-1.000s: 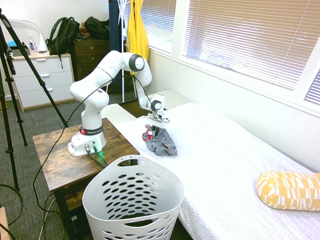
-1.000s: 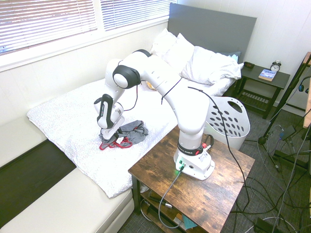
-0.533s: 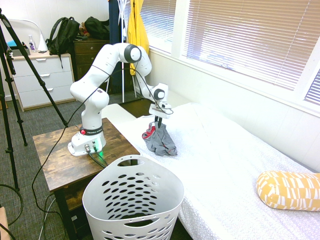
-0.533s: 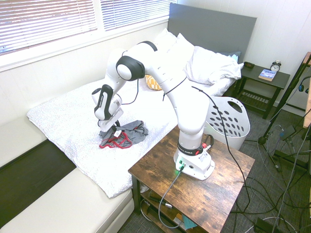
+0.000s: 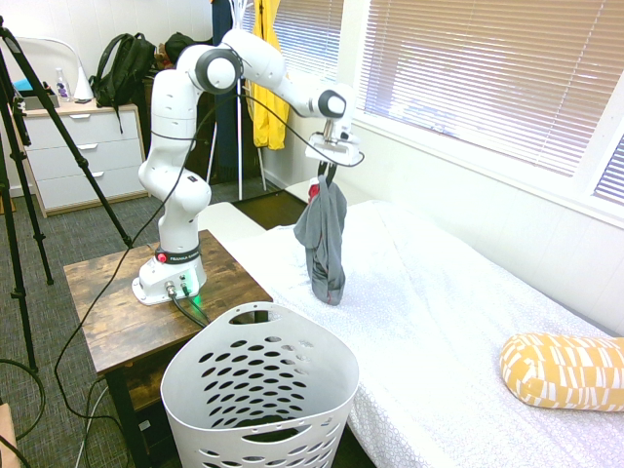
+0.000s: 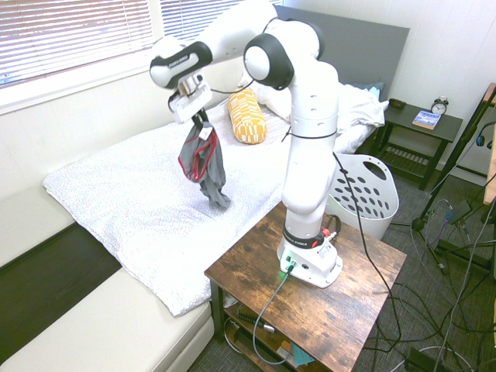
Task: Put my clothes in the laundry bag
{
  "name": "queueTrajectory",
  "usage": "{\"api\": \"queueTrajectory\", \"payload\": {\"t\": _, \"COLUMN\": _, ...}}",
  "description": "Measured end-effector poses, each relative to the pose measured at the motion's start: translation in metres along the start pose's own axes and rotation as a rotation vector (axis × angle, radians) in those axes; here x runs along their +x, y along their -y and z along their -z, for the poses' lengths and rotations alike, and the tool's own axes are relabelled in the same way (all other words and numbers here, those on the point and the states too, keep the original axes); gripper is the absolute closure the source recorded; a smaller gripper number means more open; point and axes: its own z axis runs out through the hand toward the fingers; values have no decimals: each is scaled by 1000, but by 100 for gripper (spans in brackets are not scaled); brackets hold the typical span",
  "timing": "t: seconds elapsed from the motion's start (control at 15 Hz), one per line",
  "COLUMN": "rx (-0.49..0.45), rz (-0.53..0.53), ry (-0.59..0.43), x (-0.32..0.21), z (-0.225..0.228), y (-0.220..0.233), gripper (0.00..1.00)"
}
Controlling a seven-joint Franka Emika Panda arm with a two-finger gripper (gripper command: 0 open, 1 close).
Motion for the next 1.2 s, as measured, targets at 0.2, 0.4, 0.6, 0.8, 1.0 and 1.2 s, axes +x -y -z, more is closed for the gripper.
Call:
{"api": "queueTrajectory", "payload": {"t": 0.2, "rx": -56, "rz": -1, "ry": -2, "x": -17, "z": 69, "y": -112, "gripper": 100}}
{"api": "queueTrajectory", "payload": {"t": 0.4, "rx": -161, "rz": 7, "ry": 19, "x": -35, "z": 117, "y": -206, "gripper": 100}}
{"api": "queueTrajectory", "payload": {"t": 0.6, "rx": -270, "rz": 37, "ry": 97, "x": -53, "z": 123, "y": -280, "gripper": 100}}
{"api": "queueTrajectory", "payload": {"t": 0.8, "rx": -347, "rz": 42, "ry": 236, "x": -66, "z": 91, "y": -350, "gripper": 100}}
{"api": "queueTrajectory", "payload": {"t": 1.0, "rx": -380, "rz": 44, "ry": 405, "x": -76, "z": 16, "y": -391, "gripper": 100}}
{"api": "queueTrajectory", "payload": {"t": 1.2, "rx": -385, "rz": 52, "ry": 536, "x": -85, "z": -75, "y": -410, "gripper": 100}}
